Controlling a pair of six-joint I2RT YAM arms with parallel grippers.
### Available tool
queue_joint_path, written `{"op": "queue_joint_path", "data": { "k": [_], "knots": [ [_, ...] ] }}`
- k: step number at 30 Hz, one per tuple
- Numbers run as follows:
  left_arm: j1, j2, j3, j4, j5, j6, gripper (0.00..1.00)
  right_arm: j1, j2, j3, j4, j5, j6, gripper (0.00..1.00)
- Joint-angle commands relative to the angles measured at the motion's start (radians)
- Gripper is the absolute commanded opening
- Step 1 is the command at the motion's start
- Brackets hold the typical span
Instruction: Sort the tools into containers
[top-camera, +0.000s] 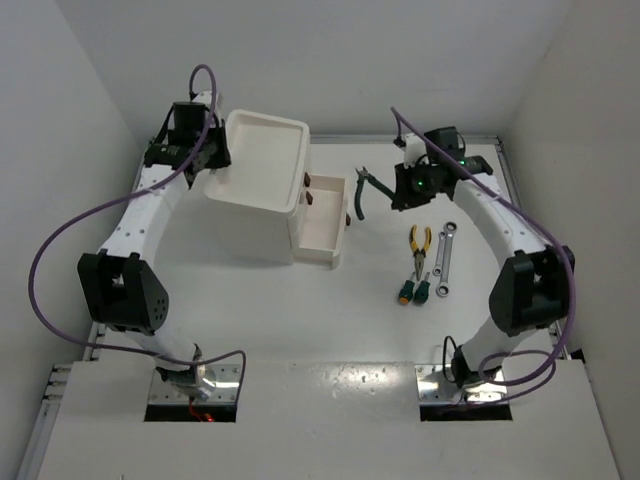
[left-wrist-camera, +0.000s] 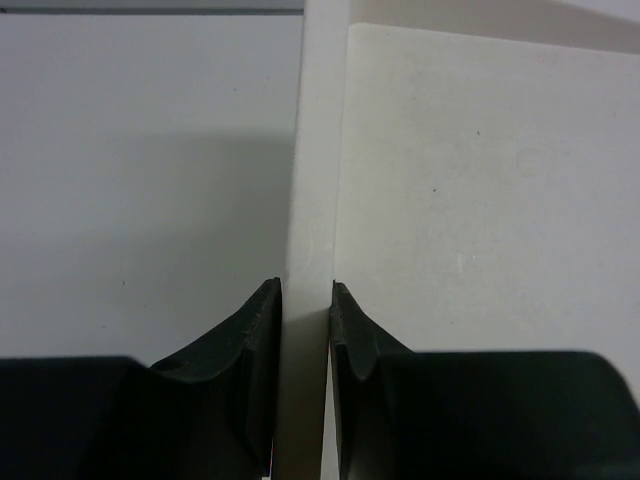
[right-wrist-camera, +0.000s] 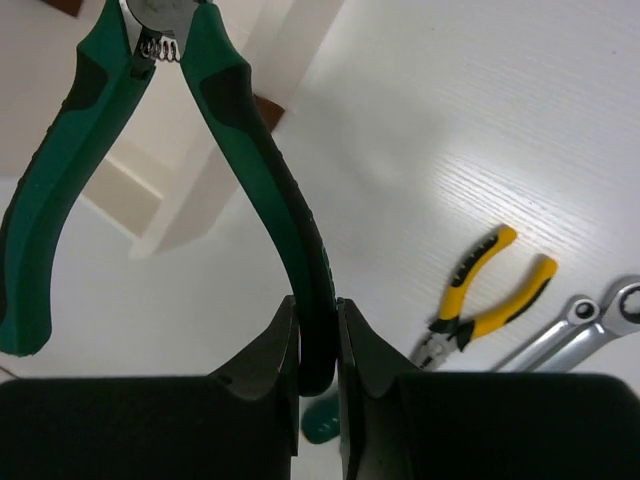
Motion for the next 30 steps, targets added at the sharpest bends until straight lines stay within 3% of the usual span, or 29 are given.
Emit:
{"op": "queue_joint_path", "data": {
  "k": [1, 5, 8, 13, 23, 30],
  "knots": [
    [-0.068, -0.003, -0.051, -0.153, -0.067, -0.156, 0.00, 0.095, 0.084, 0.139, 0.000, 0.206, 0.268, 0.00],
    [-0.103, -0.013, -0.060, -0.153, -0.148, -0.167, 0.00, 0.192, 0.195, 0.308, -0.108, 0.320, 0.267, 0.00],
    [-0.125, -0.013, -0.060, -0.144, -0.174, -0.167, 0.00, 0.262, 0.299, 0.438, -0.172, 0.532, 0.244, 0.00],
    [-0.125, -0.013, -0.069, -0.144, -0.185, -0.176, 0.00, 0.285, 0.321, 0.411, -0.143, 0.685, 0.235, 0.00],
    [-0.125, -0.022, -0.088, -0.135, -0.167, -0.185, 0.00, 0.364, 0.367, 0.360, -0.054, 0.703, 0.271, 0.00],
    [-0.125, -0.022, -0.088, -0.125, -0.167, -0.185, 0.00, 0.422, 0.443, 0.419, -0.043, 0.703, 0.284, 0.00]
  ]
}}
